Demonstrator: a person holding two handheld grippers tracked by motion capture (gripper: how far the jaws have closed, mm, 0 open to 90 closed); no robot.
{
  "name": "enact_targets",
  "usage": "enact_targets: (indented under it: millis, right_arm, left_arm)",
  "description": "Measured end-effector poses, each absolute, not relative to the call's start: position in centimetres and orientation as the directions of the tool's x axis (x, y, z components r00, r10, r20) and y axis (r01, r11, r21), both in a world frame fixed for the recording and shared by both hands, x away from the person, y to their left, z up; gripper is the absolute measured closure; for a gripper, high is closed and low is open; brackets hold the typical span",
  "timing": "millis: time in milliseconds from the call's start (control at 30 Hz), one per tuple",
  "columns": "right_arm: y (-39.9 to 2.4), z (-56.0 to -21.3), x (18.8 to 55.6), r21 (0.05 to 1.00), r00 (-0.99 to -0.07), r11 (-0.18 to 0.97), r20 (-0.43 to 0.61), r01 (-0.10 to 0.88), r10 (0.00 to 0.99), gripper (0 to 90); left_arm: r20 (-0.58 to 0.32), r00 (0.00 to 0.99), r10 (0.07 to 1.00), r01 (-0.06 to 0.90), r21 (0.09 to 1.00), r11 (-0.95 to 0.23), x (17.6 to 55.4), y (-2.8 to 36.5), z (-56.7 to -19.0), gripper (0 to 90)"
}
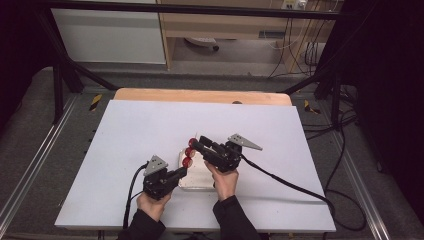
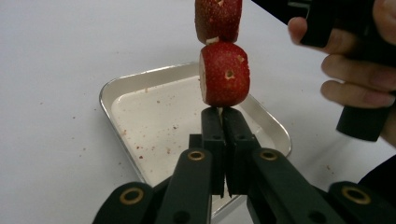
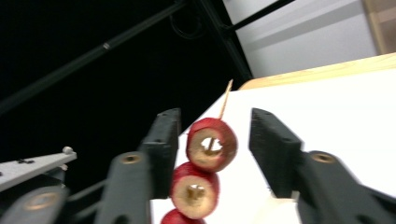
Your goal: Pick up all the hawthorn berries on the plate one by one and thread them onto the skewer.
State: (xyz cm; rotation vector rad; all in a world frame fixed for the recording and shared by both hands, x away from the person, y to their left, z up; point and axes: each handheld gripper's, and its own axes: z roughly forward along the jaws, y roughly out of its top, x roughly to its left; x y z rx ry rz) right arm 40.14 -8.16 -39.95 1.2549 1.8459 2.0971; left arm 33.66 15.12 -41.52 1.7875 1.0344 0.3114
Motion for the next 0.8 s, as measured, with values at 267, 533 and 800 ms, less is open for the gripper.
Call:
enact_targets:
  millis: [267,533,800]
  right_arm:
    - [-10.1,-39.1,40.0,0.893,-0.682,-0.117,0.411,0.434,0.606,31.5]
    - [-12.0,-39.3,39.8,0.904,-0.708,0.04,0.306,0.427,0.636,16.8]
    - [-14.7,-40.7,39.4,0.885,-0.718,0.169,0.227,0.434,0.658,7.0]
  left_arm:
    - [-0.216,0.612,0.761,0.503,0.849,-0.163,33.6,16.1,-42.2,88.3]
    - [-0.193,0.642,0.742,0.493,0.845,-0.207,33.7,16.6,-42.2,88.2]
    - [-0.161,0.671,0.724,0.481,0.838,-0.259,33.6,17.0,-42.3,88.2]
